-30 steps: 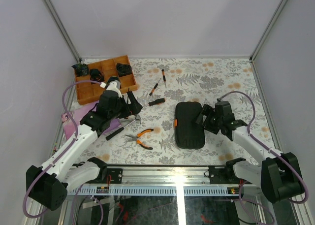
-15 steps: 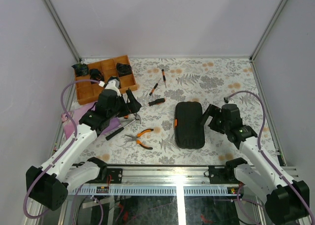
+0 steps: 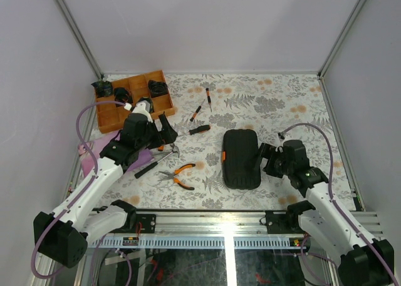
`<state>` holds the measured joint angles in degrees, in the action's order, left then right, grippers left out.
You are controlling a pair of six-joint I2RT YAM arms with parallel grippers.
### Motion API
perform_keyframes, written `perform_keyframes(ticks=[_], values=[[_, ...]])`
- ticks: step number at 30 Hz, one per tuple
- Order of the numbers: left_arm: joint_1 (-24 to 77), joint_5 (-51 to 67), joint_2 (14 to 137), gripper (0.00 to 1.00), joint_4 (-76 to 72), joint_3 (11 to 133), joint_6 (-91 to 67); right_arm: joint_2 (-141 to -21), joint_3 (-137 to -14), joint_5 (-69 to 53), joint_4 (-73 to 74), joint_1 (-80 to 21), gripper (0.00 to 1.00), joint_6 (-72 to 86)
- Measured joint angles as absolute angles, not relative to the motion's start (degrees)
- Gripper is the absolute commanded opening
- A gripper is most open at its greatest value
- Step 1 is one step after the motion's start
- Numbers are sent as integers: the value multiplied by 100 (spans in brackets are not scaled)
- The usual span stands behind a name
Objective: Sort the tools into containers
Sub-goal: Move the storage box to the center of the board.
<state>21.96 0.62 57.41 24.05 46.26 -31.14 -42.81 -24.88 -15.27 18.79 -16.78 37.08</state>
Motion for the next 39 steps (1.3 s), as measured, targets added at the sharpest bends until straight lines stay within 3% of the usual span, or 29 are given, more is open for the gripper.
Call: perform_keyframes(ticks=[15,39], values=[[2185,357,5806,100,2397,4624,-3107,-5168,-2051,-2036,1000,-1678,96,3667],[2169,1343,6020,100,1470,3933,-3667,-7509,-3328,-2252,152,-1678,95,2526]])
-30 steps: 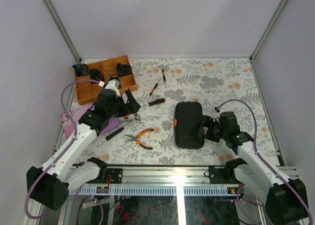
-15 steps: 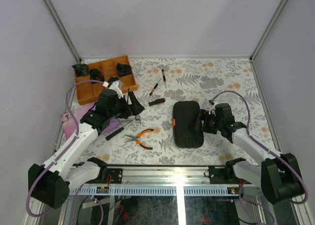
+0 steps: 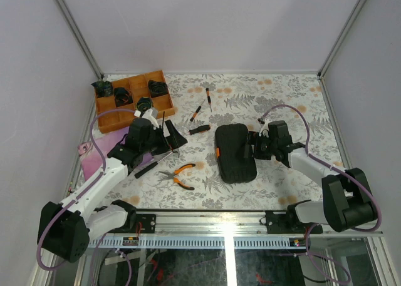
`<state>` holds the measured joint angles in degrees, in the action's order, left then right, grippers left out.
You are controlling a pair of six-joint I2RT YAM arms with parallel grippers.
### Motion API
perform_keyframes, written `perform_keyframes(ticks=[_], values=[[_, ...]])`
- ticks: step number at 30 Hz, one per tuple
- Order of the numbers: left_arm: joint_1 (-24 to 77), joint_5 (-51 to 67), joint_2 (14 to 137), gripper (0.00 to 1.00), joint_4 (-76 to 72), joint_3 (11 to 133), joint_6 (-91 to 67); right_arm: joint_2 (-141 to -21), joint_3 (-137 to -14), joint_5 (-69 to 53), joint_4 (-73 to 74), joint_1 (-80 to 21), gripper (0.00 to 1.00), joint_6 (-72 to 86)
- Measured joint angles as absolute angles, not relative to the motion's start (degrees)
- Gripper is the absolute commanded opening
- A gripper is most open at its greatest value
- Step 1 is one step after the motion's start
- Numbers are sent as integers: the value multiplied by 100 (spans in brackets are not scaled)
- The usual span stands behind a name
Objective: Sort the tools into containers
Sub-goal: Move the storage box to the center of the board.
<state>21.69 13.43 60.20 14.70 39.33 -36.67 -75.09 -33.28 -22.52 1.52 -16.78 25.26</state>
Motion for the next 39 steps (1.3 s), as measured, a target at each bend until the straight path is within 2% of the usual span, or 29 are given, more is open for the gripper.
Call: perform_keyframes(ticks=[7,16,24,39], values=[[2169,1468,6049,99,893,3658,-3927,-7850,-3380,-2495,-338,-1678,89,2700],[2169,1721,6058,95,-8,3157,-4305,-7953,-3378,-2591,-543,-1678,90,2775],[2169,1859,6101,93,-419,3155,-4436,-7592,-3607,-2314,-416,-1559,76,2598],[2169,2025,6101,89,-429,3022,-4438,-8167,-3920,-2692,-349,-1297,68,2335]])
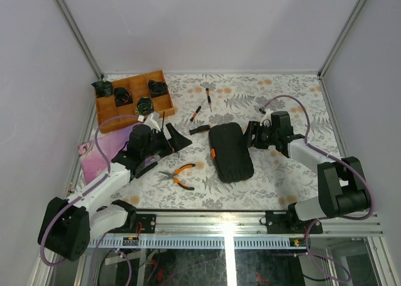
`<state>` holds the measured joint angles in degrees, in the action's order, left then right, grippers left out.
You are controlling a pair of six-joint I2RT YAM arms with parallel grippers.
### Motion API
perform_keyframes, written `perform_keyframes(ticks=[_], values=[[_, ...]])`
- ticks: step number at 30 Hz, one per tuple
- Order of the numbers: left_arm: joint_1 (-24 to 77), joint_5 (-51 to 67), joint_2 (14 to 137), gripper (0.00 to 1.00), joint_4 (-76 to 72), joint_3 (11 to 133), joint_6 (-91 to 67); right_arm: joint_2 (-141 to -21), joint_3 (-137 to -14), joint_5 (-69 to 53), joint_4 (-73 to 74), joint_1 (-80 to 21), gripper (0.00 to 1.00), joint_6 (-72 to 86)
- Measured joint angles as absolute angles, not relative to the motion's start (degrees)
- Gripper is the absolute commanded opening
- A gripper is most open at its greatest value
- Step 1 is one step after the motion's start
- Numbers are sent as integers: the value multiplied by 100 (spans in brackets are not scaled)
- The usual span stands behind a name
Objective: Sort the tools into containers
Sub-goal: Move the storage box to the center of the board.
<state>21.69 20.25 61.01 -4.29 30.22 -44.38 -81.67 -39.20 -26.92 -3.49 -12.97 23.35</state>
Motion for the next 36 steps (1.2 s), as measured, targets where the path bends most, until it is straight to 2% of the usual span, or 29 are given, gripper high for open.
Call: perform_keyframes(ticks=[17,27,33,34,36], values=[[2169,2239,5894,90,-434,2674,-4438,-8698,-4023,-2987,-596,-1284,53,2585],[2169,2359,6003,92,-908,2543,-4768,-8718,-3874,-2969,-956,-1273,49,2869],[2171,2246,6226,94,-1190,2545,-5024,-8718,-3809,-2974,-1153,-1225,47,3039],[2187,2196,6257,98,-1214,2545,-5048,-8718,-3793,-2978,-1197,-1216,47,3068],[2272,2038,6329,100,-1249,2547,-5085,-8718,-3769,-2989,-1278,-1210,46,3100]])
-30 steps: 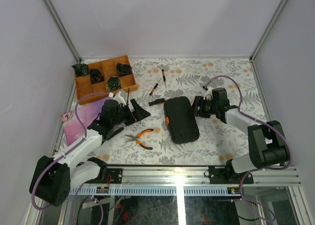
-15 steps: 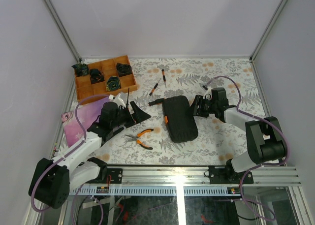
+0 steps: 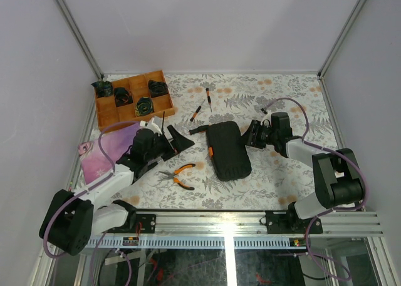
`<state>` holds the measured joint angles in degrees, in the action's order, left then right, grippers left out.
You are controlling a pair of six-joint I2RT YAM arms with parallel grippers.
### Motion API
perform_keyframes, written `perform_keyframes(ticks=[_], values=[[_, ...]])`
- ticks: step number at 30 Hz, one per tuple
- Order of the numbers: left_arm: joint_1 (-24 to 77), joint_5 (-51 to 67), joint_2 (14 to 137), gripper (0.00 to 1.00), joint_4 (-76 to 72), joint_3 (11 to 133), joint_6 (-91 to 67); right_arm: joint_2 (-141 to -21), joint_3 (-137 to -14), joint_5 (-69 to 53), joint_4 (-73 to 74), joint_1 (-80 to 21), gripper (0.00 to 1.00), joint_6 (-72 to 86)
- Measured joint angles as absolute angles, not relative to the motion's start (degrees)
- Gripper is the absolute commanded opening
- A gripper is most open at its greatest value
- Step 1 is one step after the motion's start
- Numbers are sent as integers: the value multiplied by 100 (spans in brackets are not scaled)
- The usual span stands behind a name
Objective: Sort the tools into containers
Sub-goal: Move the storage box to the center of the board, then open the storage box at the center of the board.
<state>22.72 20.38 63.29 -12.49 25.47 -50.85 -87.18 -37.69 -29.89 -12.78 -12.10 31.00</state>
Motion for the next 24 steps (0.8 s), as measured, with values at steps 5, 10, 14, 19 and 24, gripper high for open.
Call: perform_keyframes(ticks=[5,10,14,19,24], values=[[2687,1614,6593,100,-1304,2602,-5183,-8742,-3734,-2985,-1374,-1190,45,3166],[2910,1417,6952,100,-1616,2604,-5352,-8750,-3719,-3009,-1446,-1181,45,3201],[3035,1363,7391,100,-1977,2630,-5478,-8766,-3699,-3065,-1485,-1146,44,3245],[3304,1385,8138,100,-2370,2856,-5570,-8833,-3680,-3186,-1579,-1081,43,3330],[3430,1417,8619,100,-2797,2934,-5688,-8899,-3588,-3367,-1793,-972,41,3457]])
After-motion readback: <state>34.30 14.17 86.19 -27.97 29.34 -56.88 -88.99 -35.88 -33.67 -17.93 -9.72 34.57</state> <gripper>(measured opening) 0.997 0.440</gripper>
